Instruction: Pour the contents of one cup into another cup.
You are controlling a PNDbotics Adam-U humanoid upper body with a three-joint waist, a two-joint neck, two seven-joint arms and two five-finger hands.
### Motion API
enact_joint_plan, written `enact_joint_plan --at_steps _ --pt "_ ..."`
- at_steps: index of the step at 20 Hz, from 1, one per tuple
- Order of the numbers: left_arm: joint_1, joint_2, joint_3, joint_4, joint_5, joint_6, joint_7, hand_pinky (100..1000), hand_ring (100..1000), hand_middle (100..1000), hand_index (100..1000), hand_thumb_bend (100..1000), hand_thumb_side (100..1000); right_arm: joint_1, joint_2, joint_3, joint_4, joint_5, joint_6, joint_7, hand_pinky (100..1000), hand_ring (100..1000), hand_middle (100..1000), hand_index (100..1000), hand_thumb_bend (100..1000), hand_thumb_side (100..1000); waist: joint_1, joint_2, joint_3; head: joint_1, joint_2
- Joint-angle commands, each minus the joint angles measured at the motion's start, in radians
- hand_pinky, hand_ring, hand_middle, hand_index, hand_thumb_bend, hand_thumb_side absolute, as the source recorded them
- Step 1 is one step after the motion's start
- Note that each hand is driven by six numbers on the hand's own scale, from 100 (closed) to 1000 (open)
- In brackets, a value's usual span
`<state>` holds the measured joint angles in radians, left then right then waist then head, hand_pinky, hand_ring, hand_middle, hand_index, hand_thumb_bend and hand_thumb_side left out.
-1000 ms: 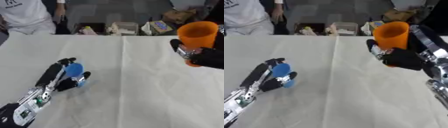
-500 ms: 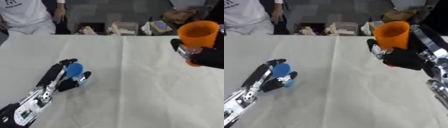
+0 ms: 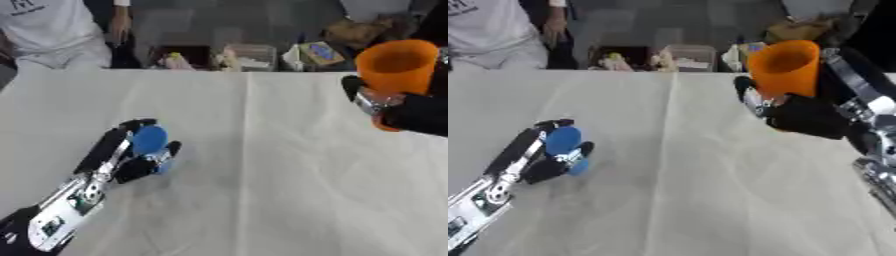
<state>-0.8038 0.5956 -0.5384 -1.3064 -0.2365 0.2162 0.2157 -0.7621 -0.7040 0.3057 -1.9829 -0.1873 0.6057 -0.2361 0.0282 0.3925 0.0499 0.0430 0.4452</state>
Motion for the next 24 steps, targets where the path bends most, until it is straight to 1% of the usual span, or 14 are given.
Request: enact_joint_plan --at_steps 1,7,12,16,18,21,23,24 --pt "-0.008 0.002 0.002 0.009 0.027 -0.010 0.007 452 645 739 910 447 772 -0.018 -0.013 -0.012 -0.017 -0.006 -0.001 -0.004 485 485 490 584 100 266 -0.003 -0.017 0.000 0.002 -0.017" --pt "-0.008 -0.007 0.001 0.020 0.059 -0.021 0.028 406 604 716 898 393 741 -0.018 -0.012 -0.013 -0.017 -0.007 -0.001 -0.006 484 485 489 583 100 266 -0.005 -0.017 -0.002 0.002 -0.018" --pt "-0.007 -0.015 -0.001 0.038 0.078 -0.030 0.033 398 603 722 900 345 708 -0.019 -0.012 -0.013 -0.017 -0.009 -0.002 -0.008 484 485 489 582 100 267 -0.005 -0.016 -0.003 0.001 -0.021" --pt "-0.008 -0.021 0.001 0.047 0.102 -0.040 0.038 380 605 716 898 277 649 -0.019 -0.011 -0.013 -0.017 -0.008 0.000 -0.011 483 484 488 581 100 265 -0.005 -0.016 -0.004 0.001 -0.022" --pt "-0.009 -0.024 0.003 0.050 0.116 -0.044 0.045 371 608 712 895 227 619 -0.019 -0.011 -0.014 -0.017 -0.009 0.000 -0.012 483 484 487 580 100 265 -0.005 -0.016 -0.004 0.001 -0.023" --pt "-0.008 -0.026 0.006 0.052 0.140 -0.048 0.059 362 605 705 888 129 579 -0.020 -0.011 -0.014 -0.017 -0.010 0.000 -0.013 481 483 487 580 100 265 -0.004 -0.017 -0.004 0.001 -0.022" --pt "-0.007 -0.026 0.007 0.051 0.155 -0.049 0.068 359 606 702 886 100 561 -0.020 -0.011 -0.014 -0.017 -0.011 0.000 -0.013 481 483 486 579 100 265 -0.004 -0.017 -0.004 0.001 -0.021" --pt "-0.007 -0.026 0.007 0.050 0.163 -0.050 0.073 357 607 702 885 100 551 -0.020 -0.011 -0.014 -0.017 -0.012 0.000 -0.014 481 483 486 579 100 266 -0.004 -0.018 -0.004 0.000 -0.021"
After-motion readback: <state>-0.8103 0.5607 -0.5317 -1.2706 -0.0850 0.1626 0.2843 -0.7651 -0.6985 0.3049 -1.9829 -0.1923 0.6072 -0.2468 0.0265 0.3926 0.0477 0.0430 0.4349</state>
